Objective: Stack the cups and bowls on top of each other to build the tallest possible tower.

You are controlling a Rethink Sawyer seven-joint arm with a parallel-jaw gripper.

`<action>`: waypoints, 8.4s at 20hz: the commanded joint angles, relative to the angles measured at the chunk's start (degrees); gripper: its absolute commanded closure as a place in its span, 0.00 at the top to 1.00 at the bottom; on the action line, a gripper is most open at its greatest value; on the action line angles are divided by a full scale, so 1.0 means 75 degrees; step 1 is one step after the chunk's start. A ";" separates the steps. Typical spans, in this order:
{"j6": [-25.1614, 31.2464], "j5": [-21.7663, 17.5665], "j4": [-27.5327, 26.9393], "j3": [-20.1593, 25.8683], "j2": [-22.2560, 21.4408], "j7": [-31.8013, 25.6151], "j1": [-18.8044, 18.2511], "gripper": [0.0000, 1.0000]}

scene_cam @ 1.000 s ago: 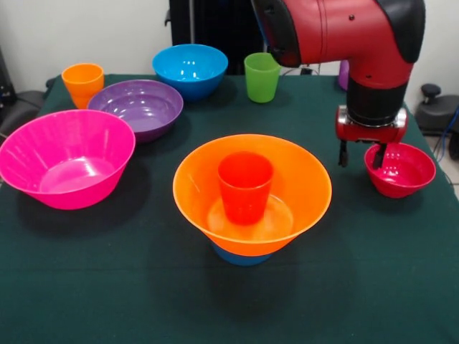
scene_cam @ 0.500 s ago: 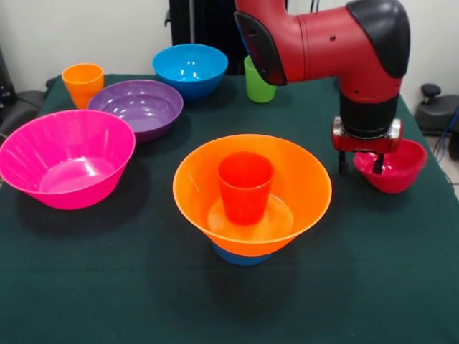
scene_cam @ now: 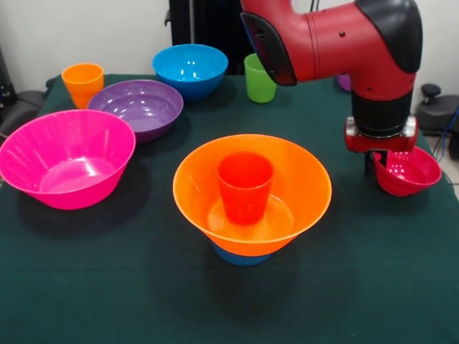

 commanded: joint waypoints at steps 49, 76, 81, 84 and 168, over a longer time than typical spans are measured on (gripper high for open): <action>0.3409 -0.1328 -0.2008 0.0560 -0.1365 -0.1648 -0.1141 0.00; 0.5026 -0.1298 -0.2493 0.2377 -0.0556 -0.4299 -0.2967 0.00; 0.5122 -0.0979 -0.1838 0.2891 -0.0654 -0.4356 -0.3295 0.00; 0.5030 -0.1025 -0.1627 0.3087 -0.0627 -0.4392 -0.3458 0.00; 0.4337 -0.2548 0.0219 0.4001 -0.0599 -0.4270 -0.5862 0.00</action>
